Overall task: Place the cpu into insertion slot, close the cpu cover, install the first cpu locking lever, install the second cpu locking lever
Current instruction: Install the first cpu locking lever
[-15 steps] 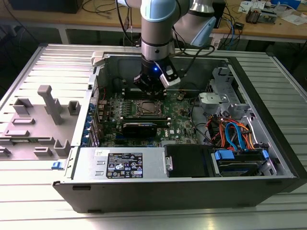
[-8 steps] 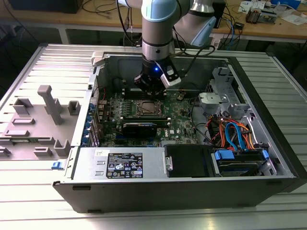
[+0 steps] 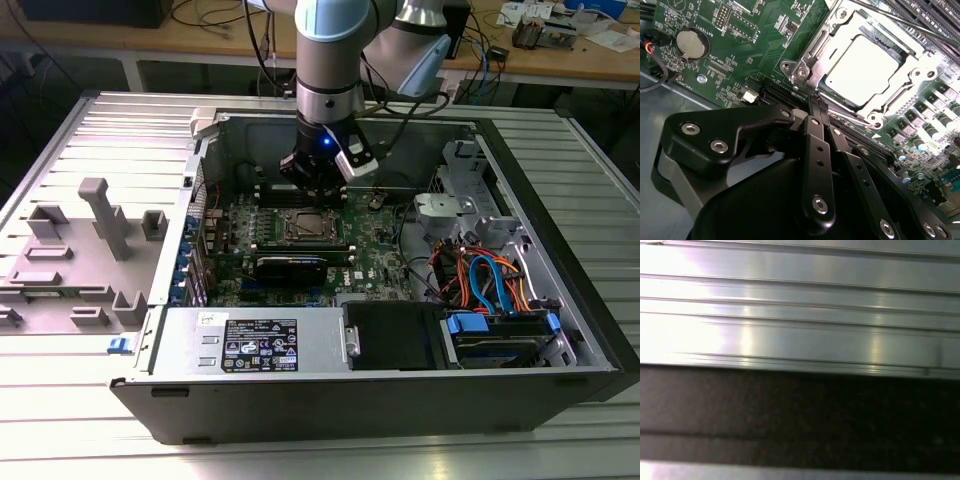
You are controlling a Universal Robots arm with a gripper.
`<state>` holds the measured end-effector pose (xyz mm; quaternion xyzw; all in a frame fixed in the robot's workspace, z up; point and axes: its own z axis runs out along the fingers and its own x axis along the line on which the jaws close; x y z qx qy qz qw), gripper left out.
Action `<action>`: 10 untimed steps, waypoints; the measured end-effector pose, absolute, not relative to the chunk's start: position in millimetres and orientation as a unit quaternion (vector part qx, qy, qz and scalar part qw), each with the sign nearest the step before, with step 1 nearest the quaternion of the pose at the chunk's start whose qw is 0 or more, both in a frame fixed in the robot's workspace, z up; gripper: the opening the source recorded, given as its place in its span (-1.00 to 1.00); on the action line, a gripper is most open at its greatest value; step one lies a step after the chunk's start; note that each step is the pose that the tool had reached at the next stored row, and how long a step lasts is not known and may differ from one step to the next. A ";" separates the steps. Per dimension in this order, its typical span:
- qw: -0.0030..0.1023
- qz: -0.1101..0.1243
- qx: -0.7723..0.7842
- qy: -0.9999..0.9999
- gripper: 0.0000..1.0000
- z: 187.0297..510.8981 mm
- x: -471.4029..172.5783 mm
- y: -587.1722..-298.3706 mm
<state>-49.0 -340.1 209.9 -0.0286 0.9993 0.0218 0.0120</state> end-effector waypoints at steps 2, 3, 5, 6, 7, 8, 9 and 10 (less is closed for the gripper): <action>0.012 0.022 -0.029 0.999 -0.79 209.9 -48.9 -340.1; 0.012 0.022 -0.029 0.999 -0.79 209.9 -48.7 -340.1; 0.012 0.022 -0.029 0.999 -0.79 208.9 -47.4 -340.1; 0.012 0.021 -0.029 0.999 -0.79 208.4 -46.7 -340.1; 0.012 0.021 -0.029 0.999 -0.79 208.2 -46.7 -340.1; 0.012 0.021 -0.029 0.999 -0.79 208.0 -46.7 -340.1; 0.012 0.022 -0.029 0.999 -0.79 207.9 -46.7 -340.1; 0.012 0.022 -0.029 0.999 -0.79 207.9 -46.7 -340.1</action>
